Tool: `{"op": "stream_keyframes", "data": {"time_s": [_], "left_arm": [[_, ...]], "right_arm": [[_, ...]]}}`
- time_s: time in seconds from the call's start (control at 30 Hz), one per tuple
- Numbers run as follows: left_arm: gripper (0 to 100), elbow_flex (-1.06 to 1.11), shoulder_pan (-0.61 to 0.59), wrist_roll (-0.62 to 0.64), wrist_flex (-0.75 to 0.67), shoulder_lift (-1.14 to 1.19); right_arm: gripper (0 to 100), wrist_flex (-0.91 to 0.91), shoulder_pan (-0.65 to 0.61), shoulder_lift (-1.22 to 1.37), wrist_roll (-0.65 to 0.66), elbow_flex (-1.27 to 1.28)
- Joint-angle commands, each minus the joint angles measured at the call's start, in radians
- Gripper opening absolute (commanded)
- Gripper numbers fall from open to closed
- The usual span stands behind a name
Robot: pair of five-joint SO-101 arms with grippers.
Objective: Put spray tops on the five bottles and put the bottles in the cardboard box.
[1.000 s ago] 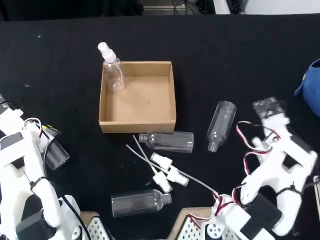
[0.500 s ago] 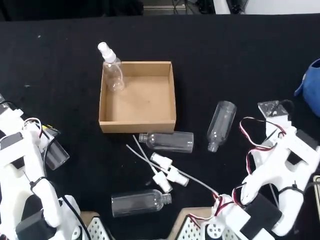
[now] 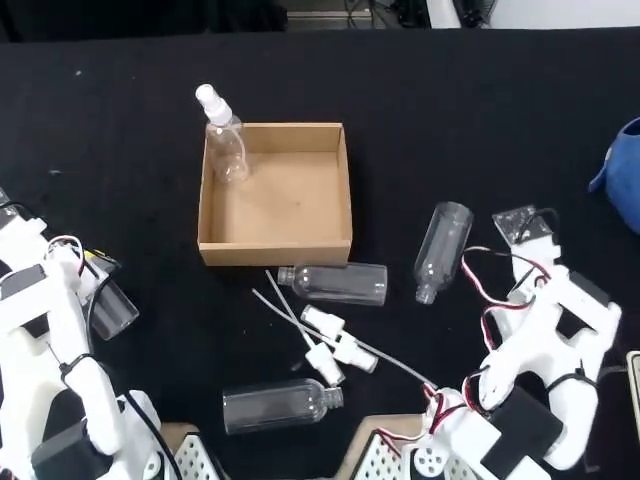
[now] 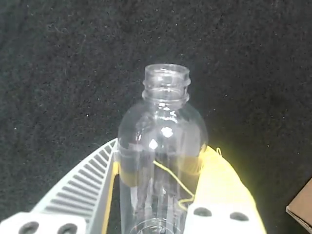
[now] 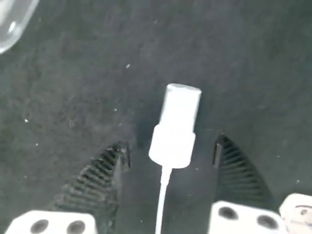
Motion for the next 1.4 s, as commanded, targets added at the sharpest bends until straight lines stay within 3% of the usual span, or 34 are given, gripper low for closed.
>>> {"op": "stream_keyframes", "data": {"time_s": [0.0, 0.27, 0.7, 0.8, 0.83, 1.0, 1.17, 1.37], "left_arm": [[3, -0.004, 0.001, 0.011, -0.008, -0.041], [3, -0.004, 0.001, 0.011, -0.008, -0.041], [3, -0.002, 0.001, 0.006, -0.008, -0.041], [3, -0.004, 0.001, 0.006, -0.008, -0.041], [3, -0.004, 0.001, 0.006, -0.008, -0.041], [3, -0.002, 0.001, 0.003, -0.006, -0.048], [3, 0.064, 0.002, 0.002, -0.003, -0.199], [3, 0.202, 0.038, 0.002, -0.014, -0.529]], "right_arm": [[24.8, -0.02, -0.014, -0.001, 0.011, 0.005], [24.7, -0.021, -0.032, 0.002, -0.133, -0.013], [16.5, -0.011, -0.015, 0.255, -0.097, -0.17], [4.0, -0.009, -0.014, 0.245, -0.094, -0.208], [0.3, 0.002, -0.014, 0.231, -0.094, -0.226], [1.1, 0.216, -0.038, 0.067, -0.098, -0.346], [1.0, 0.377, -0.146, -0.162, -0.278, -0.463], [1.0, 0.546, -0.391, -0.371, -0.549, -0.615]]}}
